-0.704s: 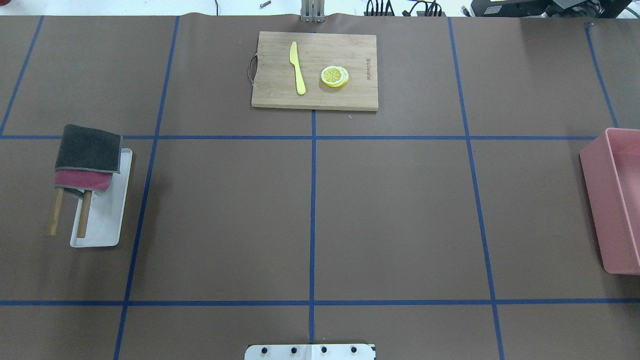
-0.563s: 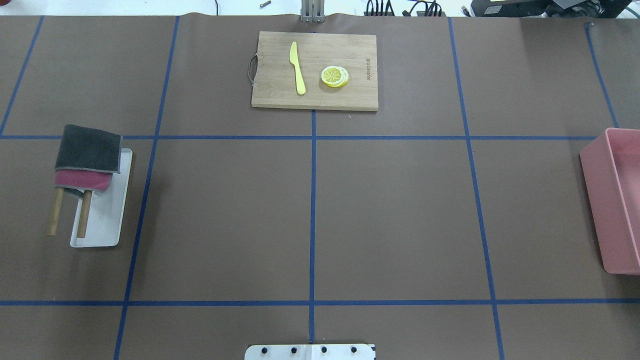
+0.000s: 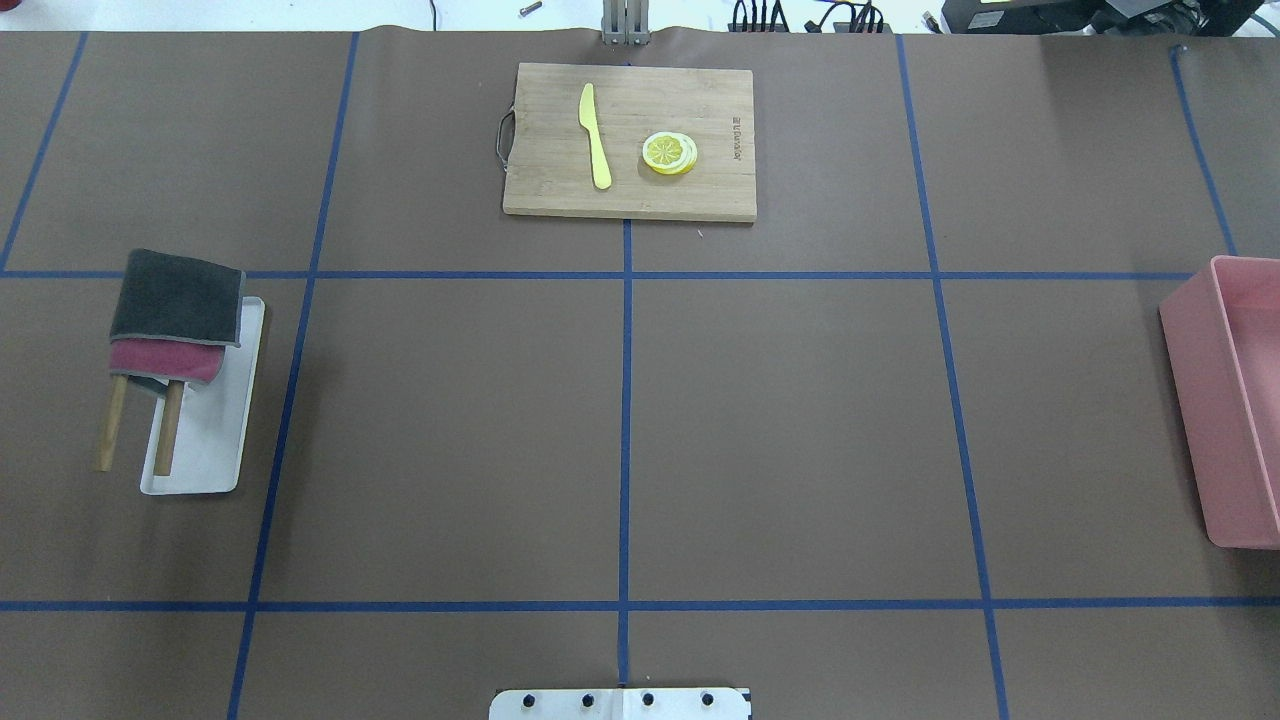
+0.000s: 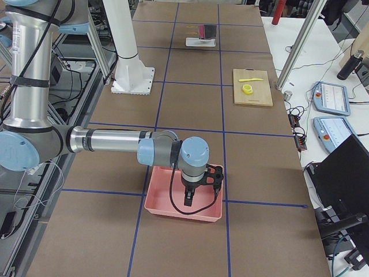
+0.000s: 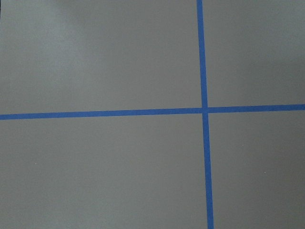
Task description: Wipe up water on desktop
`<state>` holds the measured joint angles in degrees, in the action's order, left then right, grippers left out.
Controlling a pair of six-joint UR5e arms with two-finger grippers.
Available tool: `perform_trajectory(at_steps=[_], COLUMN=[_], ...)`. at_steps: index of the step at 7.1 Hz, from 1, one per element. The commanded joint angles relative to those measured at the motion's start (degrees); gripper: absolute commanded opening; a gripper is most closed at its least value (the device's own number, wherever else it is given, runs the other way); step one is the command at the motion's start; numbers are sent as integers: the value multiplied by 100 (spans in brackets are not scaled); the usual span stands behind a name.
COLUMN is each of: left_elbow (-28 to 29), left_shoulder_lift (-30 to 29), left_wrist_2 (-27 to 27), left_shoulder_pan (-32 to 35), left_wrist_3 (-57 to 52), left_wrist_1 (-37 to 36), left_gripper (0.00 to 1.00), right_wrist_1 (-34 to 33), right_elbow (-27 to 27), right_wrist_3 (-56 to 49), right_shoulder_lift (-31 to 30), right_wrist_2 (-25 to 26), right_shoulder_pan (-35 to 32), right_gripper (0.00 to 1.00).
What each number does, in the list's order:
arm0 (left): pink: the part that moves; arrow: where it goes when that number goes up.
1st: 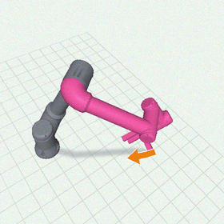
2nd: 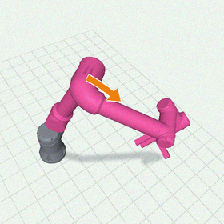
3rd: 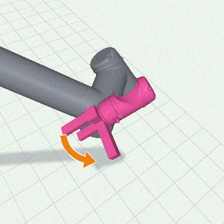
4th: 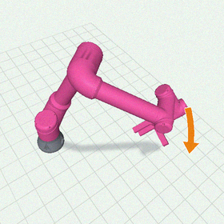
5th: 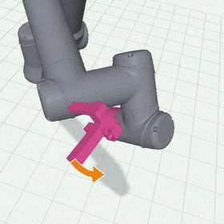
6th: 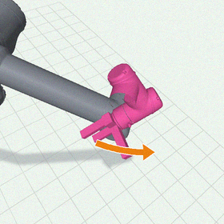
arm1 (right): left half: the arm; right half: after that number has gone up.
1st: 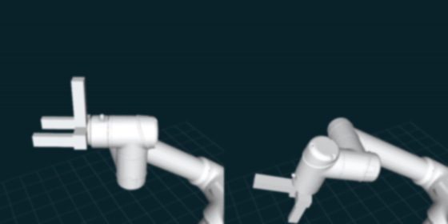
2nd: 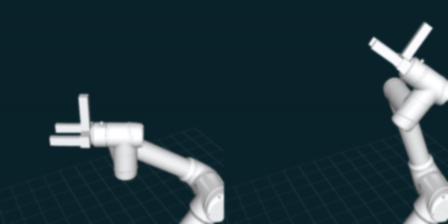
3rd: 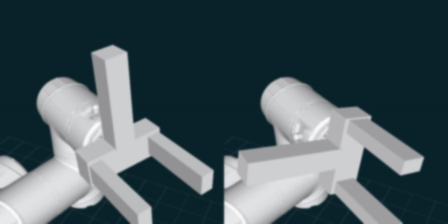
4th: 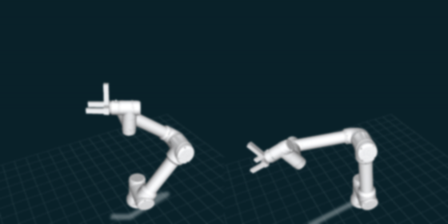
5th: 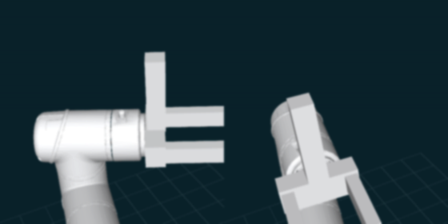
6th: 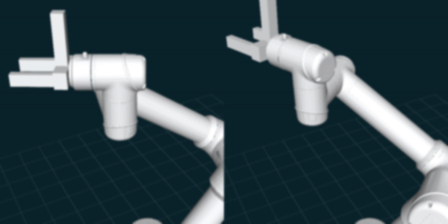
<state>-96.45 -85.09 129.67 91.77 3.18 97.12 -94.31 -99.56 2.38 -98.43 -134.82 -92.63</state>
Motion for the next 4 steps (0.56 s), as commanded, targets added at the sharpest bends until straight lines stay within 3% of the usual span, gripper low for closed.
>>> perform_trajectory(at_steps=[1, 4], left_elbow=[13, 65], left_shoulder_lift=[10, 10], left_wrist_2=[-3, -12], left_shoulder_pan=[-1, -1], left_wrist_3=[-1, -28], left_wrist_1=[8, 8], left_gripper=[98, 98], right_wrist_1=[0, 0], right_elbow=[-20, -46], right_wrist_3=[-1, -1], right_shoulder_lift=[-10, 8], right_wrist_2=[0, 0], right_shoulder_pan=[0, 0], right_gripper=[100, 100])
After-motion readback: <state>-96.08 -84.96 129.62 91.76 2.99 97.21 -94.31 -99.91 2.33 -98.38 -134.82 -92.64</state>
